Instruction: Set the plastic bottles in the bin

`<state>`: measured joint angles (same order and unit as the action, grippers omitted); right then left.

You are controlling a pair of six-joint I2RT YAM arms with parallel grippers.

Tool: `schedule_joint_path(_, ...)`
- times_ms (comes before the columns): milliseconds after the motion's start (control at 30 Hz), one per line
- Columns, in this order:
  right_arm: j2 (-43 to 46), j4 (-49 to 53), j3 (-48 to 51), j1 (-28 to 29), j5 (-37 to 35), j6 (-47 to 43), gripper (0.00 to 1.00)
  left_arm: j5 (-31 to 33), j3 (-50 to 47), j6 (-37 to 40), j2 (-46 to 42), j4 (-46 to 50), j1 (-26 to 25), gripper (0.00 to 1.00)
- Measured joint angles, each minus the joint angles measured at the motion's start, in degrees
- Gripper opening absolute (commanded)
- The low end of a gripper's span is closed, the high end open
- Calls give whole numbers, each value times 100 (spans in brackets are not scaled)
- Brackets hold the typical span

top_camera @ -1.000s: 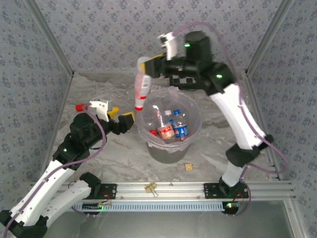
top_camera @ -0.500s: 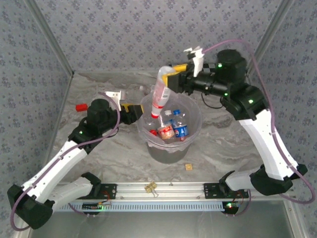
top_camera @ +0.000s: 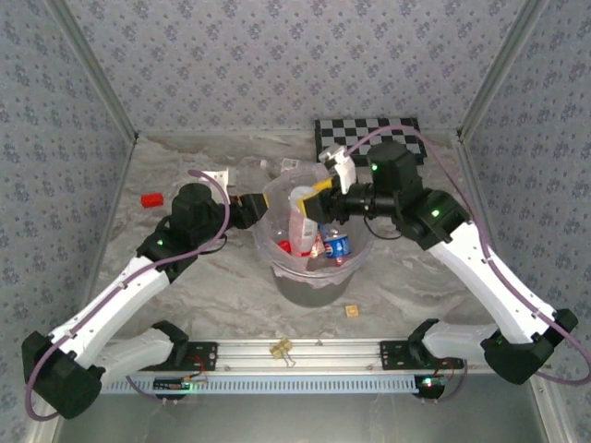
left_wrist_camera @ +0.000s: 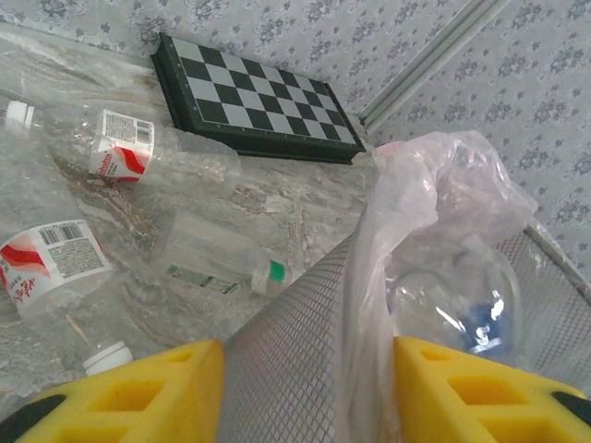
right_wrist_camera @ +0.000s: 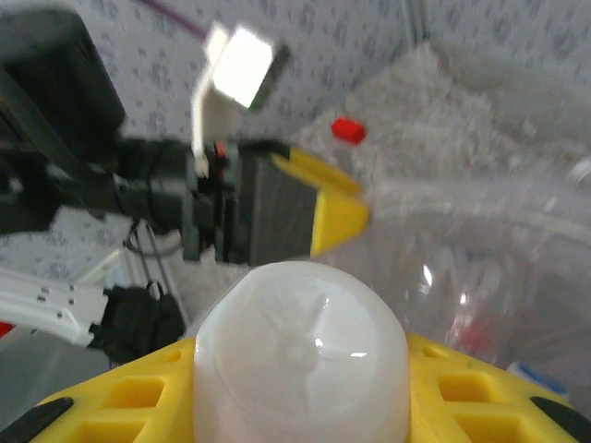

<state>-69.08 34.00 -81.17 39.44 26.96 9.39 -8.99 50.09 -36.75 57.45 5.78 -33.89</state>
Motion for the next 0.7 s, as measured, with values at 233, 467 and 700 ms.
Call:
schedule_joint_path(233, -7, -319, 337, 63, 262, -20, 40, 0, 0, -42, 15, -9, 0, 47)
schedule_joint_path(467, 229, -682, 981, 487, 85, -741, 44, 85, 0, -85, 15, -46, 0, 45)
schedule_joint_path(700, 256, -120, 774, 699, -76, -1292, 92, 109, 0, -83, 26, -52, 0, 45)
